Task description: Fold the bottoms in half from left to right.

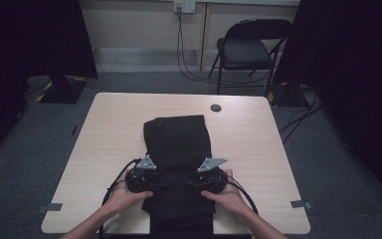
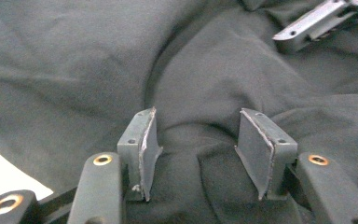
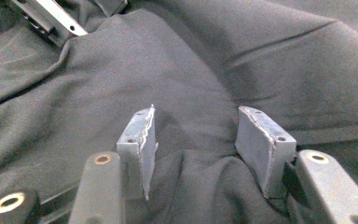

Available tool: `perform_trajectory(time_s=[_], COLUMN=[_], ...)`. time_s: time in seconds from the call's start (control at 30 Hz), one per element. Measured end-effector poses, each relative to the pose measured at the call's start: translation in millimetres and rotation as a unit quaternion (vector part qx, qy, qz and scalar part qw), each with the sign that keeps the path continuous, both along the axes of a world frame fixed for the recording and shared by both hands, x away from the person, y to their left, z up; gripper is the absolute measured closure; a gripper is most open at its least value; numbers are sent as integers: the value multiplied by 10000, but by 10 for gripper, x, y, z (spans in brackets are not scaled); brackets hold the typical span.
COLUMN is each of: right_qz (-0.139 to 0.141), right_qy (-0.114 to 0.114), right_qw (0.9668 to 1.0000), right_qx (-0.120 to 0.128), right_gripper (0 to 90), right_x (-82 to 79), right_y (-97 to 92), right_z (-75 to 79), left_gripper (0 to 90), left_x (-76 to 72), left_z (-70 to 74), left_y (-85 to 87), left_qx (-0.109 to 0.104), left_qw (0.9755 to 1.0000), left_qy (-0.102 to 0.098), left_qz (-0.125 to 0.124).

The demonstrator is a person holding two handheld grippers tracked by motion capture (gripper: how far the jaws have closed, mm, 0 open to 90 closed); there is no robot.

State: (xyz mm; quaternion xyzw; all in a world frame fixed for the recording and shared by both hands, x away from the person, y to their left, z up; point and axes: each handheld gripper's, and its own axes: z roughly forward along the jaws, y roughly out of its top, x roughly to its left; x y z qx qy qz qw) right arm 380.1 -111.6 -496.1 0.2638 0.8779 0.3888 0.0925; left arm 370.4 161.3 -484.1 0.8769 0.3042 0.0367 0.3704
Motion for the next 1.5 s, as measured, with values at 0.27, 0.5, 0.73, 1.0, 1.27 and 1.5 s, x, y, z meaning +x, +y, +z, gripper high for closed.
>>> perform_trajectory(time_s=[0.27,0.5,0.73,1.0,1.27,1.5], right_qz=[328,658,-313,-715,-393,-94], right_qy=[182,217,-424,-85,-155,-83], right_qw=[9993,9975,9973,9971,9991,9998], right_qx=[45,-151,516,234,-90,-130], right_gripper=[478,477,503,492,426,376], right_x=[-356,-543,-183,286,90,-99], right_y=[-89,-98,-159,-108,-51,3], right_z=[17,78,366,92,-10,0], left_gripper=[569,553,555,551,499,427], left_x=[105,345,288,164,69,253], left_z=[222,111,-57,-36,119,281], left_y=[32,20,-28,-16,79,219], left_qx=[-581,-214,84,47,-216,-457], left_qw=[9961,9972,9981,9993,9993,9956], left_qy=[-569,-514,-506,-292,-194,-459], left_qz=[343,502,347,245,220,670])
